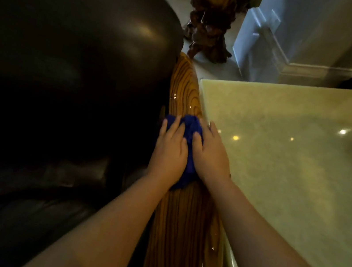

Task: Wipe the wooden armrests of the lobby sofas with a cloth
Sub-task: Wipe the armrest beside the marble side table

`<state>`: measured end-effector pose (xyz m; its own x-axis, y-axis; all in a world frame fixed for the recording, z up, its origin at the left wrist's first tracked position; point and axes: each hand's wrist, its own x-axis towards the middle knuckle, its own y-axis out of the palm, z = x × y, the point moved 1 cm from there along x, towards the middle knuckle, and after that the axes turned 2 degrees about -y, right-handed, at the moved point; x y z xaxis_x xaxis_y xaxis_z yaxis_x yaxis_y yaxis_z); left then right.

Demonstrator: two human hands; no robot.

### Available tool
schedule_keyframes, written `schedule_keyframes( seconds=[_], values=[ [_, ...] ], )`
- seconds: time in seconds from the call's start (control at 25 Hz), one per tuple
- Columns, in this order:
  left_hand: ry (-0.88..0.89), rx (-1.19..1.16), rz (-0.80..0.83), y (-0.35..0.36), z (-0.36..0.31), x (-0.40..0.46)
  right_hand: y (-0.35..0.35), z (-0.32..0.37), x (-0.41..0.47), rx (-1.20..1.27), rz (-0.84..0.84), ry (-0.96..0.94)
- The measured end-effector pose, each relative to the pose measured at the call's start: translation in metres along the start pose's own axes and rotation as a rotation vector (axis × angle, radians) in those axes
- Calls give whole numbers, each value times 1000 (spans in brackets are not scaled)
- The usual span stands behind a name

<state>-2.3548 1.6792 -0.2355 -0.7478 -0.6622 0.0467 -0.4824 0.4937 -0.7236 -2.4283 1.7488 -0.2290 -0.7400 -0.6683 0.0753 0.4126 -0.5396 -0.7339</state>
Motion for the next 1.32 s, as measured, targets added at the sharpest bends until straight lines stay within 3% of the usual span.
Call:
schedule_keyframes(
  seconds=[0.28, 0.48, 0.84, 1.08, 1.32],
  values=[
    [-8, 170, 256, -22, 2, -98, -27, 6, -94, -198, 188, 41],
    [80, 300, 156, -43, 1, -106, -44, 14, -96, -306, 140, -110],
    [103, 228, 75, -33, -9, -108, -44, 12, -103, -293, -33, -185],
    [-122, 56, 60, -48, -18, -99, -60, 16, -88, -172, 50, -44],
    [-171, -40, 52, -83, -46, -101, -120, 40, -82, 10, 54, 39]
  ],
)
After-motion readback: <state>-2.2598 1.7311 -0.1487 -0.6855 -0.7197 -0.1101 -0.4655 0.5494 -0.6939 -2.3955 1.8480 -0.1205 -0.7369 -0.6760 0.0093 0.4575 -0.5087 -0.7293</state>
